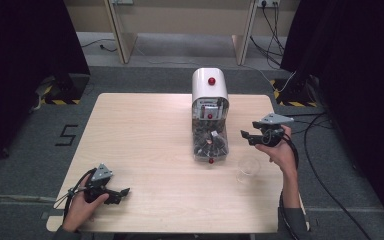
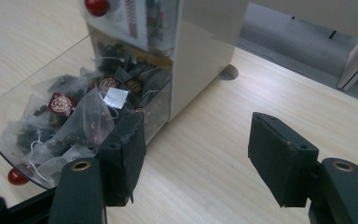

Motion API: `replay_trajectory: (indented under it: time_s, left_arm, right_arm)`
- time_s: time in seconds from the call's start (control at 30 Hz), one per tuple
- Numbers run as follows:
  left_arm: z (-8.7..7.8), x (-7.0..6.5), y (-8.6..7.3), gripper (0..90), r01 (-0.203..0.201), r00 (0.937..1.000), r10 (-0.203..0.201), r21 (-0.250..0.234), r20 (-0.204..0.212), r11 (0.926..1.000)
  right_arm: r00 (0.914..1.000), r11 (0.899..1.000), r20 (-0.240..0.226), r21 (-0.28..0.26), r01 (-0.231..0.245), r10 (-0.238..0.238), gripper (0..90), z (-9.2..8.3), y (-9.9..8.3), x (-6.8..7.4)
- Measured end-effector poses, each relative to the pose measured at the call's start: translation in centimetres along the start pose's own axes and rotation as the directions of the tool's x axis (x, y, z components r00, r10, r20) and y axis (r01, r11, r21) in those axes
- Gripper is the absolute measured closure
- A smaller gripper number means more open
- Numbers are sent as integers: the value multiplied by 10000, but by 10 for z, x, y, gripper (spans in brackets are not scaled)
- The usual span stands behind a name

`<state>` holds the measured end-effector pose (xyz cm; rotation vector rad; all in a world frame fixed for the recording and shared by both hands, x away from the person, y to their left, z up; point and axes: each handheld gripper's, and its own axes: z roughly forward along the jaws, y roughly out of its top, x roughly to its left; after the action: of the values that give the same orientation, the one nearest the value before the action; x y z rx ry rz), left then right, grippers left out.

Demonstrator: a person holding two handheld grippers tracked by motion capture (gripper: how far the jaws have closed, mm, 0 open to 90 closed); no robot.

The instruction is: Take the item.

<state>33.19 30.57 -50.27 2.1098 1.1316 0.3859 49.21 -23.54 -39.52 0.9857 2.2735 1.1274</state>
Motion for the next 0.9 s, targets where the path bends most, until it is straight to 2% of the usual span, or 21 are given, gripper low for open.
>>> replay_trajectory:
  time_s: [0.07, 0.17, 0.23, 0.4, 0.57, 0.6, 0.7, 0.9]
  left_arm:
    - [0, 0, 0, 0, -1, 10000, 1, 0, 1, 10000]
    - [0, 0, 0, 0, -1, 10000, 1, 1, 1, 10000]
    - [0, 0, 0, 0, -3, 10000, 3, 0, -1, 10000]
    - [0, 0, 0, 0, -4, 10000, 4, 0, -2, 10000]
    - [0, 0, 0, 0, -1, 10000, 1, 1, -1, 10000]
    - [0, 0, 0, 0, -1, 10000, 1, 0, -1, 10000]
    - [0, 0, 0, 0, -1, 10000, 1, 0, 0, 10000]
    - [0, 0, 0, 0, -2, 10000, 2, -1, -2, 10000]
  right_arm:
    - [9996, 9996, -114, 46, 269, -268, 380, 3, 4, 4]
    - [9986, 9993, -380, 4, 380, -379, 382, 7, 8, 8]
    - [9943, 9980, -860, -36, 627, -628, 390, 14, 13, 14]
    - [9836, 9925, -1378, 209, 1202, -1162, 414, 24, 18, 23]
    - [9753, 9877, -1650, 285, 1534, -1467, 422, 29, 20, 26]
    - [9709, 9866, -1853, 302, 1603, -1520, 432, 33, 21, 28]
    - [9640, 9835, -2063, 328, 1782, -1677, 444, 37, 23, 31]
    - [9544, 9770, -2324, 564, 2055, -1873, 483, 47, 25, 38]
